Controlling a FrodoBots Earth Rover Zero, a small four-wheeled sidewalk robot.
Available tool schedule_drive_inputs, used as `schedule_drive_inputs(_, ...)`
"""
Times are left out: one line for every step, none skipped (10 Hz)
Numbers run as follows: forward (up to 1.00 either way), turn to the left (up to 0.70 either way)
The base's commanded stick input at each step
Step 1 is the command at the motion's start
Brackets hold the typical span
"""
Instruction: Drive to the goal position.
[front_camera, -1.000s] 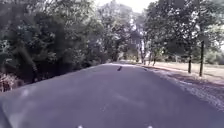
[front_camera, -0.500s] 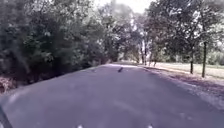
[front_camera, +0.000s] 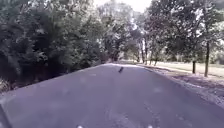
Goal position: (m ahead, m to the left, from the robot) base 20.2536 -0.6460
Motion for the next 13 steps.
schedule_drive_inputs(0.70, 0.00)
schedule_drive_inputs(0.70, 0.00)
schedule_drive_inputs(0.70, 0.00)
schedule_drive_inputs(0.70, 0.00)
schedule_drive_inputs(0.70, 0.00)
schedule_drive_inputs(0.70, 0.00)
schedule_drive_inputs(0.70, -0.32)
schedule_drive_inputs(0.70, -0.35)
schedule_drive_inputs(0.70, -0.35)
schedule_drive_inputs(0.70, -0.35)
schedule_drive_inputs(0.70, -0.26)
schedule_drive_inputs(0.70, 0.00)
schedule_drive_inputs(0.70, 0.00)
